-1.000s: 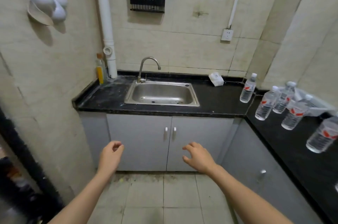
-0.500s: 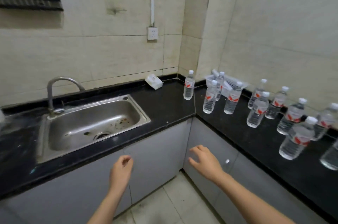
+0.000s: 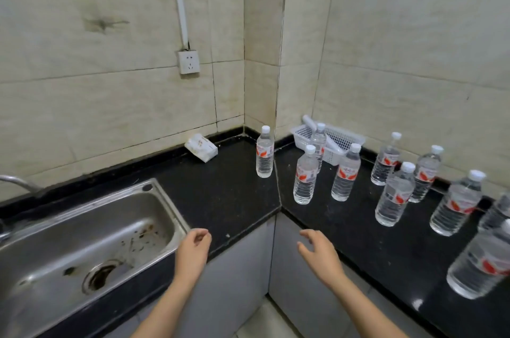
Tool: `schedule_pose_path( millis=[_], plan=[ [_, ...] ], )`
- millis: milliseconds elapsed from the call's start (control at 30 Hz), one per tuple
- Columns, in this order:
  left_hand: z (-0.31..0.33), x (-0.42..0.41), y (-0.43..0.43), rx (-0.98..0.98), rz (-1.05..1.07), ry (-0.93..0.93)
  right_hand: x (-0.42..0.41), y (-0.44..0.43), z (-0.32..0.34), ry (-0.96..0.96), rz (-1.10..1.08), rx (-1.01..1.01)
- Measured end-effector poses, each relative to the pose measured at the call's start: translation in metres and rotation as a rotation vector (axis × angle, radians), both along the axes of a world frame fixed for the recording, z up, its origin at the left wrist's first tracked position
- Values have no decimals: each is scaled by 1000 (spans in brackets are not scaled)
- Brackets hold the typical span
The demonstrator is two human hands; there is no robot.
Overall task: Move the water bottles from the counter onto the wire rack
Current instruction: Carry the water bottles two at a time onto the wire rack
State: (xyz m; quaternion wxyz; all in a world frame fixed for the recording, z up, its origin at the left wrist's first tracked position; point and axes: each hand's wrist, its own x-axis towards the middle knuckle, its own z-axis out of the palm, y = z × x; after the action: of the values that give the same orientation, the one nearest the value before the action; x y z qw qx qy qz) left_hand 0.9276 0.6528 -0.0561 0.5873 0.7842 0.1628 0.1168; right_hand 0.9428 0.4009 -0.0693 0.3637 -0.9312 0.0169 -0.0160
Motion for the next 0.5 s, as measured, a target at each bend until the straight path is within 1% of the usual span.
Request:
schedule_pose_path(
  millis=[133, 300, 400, 500],
  plan=[
    [-24, 35, -21, -10, -36, 64, 34, 2, -16, 28, -42, 87],
    [-55, 84, -43, -37, -67, 206, 78, -9, -31, 51, -117, 152],
    [-63, 133, -53, -32, -105, 249, 111, -19, -39, 54, -170, 154],
    [-69, 194, -66, -68, -122, 274, 155, -28, -43, 60, -234, 157]
  ],
)
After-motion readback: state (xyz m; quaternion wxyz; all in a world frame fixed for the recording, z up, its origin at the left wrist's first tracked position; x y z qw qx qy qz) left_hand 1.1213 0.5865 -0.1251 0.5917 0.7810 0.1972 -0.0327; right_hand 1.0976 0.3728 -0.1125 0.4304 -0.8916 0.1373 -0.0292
